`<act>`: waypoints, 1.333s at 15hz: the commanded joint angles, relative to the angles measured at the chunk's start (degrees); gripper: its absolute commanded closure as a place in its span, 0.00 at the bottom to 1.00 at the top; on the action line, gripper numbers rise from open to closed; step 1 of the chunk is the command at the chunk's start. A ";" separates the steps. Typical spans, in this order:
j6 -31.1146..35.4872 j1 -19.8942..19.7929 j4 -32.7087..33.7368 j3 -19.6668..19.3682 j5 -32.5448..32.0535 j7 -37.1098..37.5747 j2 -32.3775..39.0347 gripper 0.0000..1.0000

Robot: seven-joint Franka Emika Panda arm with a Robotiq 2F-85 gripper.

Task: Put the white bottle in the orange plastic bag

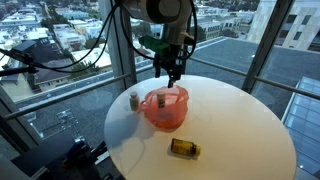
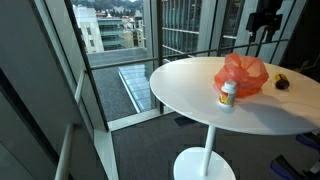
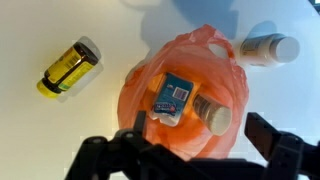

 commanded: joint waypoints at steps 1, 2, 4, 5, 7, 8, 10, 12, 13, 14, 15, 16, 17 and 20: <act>-2.53 -0.42 -0.23 -0.76 -3.67 -0.48 -3.97 0.00; -2.66 -0.49 -0.42 -0.89 -4.27 -0.42 -4.97 0.00; -2.46 -0.65 -0.94 -1.06 -5.05 -0.10 -7.06 0.00; -2.75 -0.71 -1.03 -1.13 -5.18 0.10 -8.03 0.00; -4.16 -0.89 -0.79 -1.20 -4.95 0.26 -9.45 0.00; -5.25 -0.97 -0.59 -1.20 -4.83 0.35 -10.06 0.00; -7.42 -1.07 -0.26 -1.27 -4.60 0.42 -11.07 0.00; -9.38 -1.15 0.14 -1.30 -4.60 0.61 -11.73 0.00; -10.36 -1.20 0.48 -1.31 -4.66 0.55 -11.65 0.00; -11.40 -1.25 0.95 -1.38 -4.46 0.13 -11.21 0.00; -9.09 -1.05 0.04 -1.20 -4.25 0.04 -11.06 0.00; -9.37 -1.05 0.02 -1.21 -4.25 0.04 -11.09 0.00; -9.33 -1.03 -0.03 -1.20 -4.25 0.04 -11.05 0.00; -9.32 -1.02 -0.04 -1.20 -4.25 0.04 -10.86 0.00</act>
